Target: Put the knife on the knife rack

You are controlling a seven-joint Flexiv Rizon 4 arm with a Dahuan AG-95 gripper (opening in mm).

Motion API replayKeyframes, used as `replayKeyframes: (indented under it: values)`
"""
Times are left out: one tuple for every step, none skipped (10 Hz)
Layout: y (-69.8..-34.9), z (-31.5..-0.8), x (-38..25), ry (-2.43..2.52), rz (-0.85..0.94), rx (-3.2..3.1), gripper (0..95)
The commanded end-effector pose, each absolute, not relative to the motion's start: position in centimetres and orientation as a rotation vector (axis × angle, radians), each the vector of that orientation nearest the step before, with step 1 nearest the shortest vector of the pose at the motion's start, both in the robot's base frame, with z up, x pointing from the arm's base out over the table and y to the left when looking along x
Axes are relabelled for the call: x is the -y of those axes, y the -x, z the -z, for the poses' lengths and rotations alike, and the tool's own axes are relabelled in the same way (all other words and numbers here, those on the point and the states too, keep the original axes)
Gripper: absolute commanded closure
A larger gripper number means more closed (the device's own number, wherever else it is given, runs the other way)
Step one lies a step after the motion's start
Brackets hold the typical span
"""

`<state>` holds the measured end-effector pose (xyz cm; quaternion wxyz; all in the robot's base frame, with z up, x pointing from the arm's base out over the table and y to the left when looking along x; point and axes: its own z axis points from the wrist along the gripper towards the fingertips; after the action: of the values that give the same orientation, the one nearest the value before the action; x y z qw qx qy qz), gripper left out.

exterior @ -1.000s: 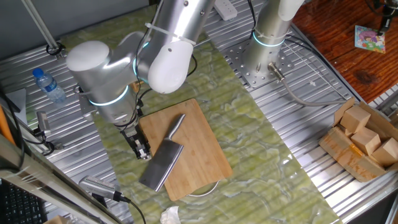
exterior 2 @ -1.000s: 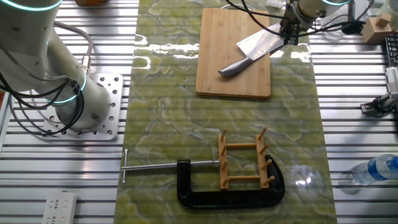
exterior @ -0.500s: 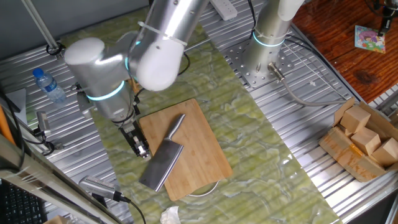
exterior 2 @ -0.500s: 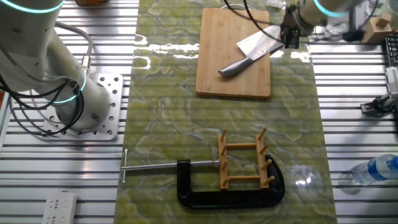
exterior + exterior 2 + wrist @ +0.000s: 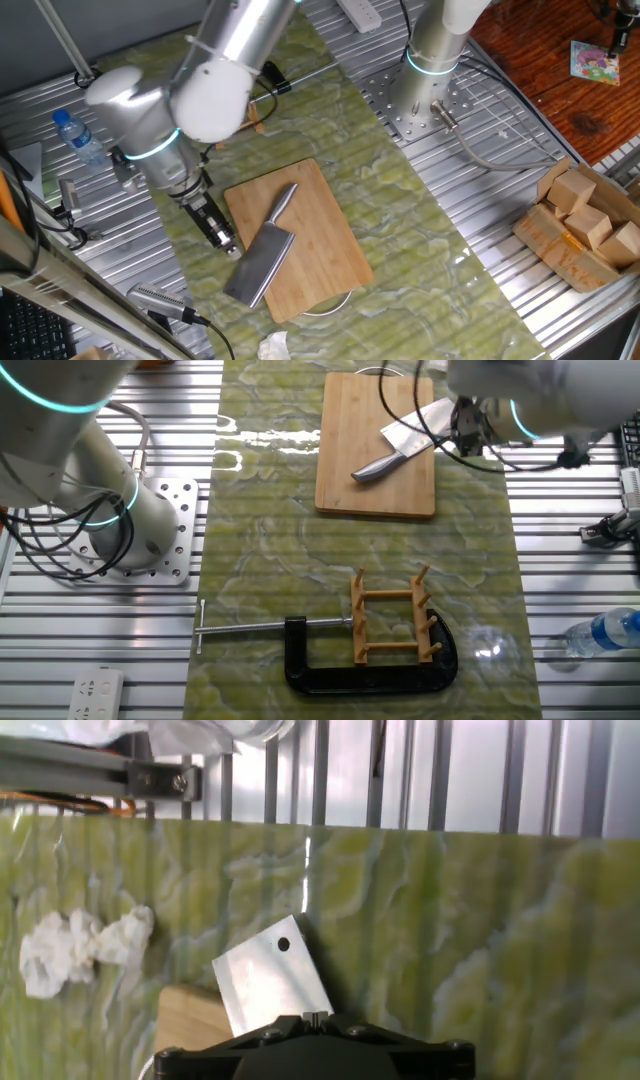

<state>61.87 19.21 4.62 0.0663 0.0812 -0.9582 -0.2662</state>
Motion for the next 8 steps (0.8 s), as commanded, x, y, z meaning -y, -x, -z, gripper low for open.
replayKeyframes:
  values:
    - [-62.06,-4.33,-19.03,-0.367,0.812,2.834,95.0]
    - [-62.08,-4.27,-19.02,-0.374,0.819,2.832,95.0]
    - [-62.11,-4.14,-19.00,-0.382,0.823,2.830,95.0]
    - [-62.11,-4.05,-18.98,-0.391,0.830,2.829,95.0]
    - [-62.11,-3.99,-18.97,-0.393,0.843,2.825,76.0]
    - [-62.11,-3.97,-18.97,-0.394,0.844,2.823,76.0]
    - [-62.11,-3.93,-18.96,-0.384,0.849,2.815,76.0]
    - [-62.09,-3.88,-18.98,-0.382,0.851,2.815,76.0]
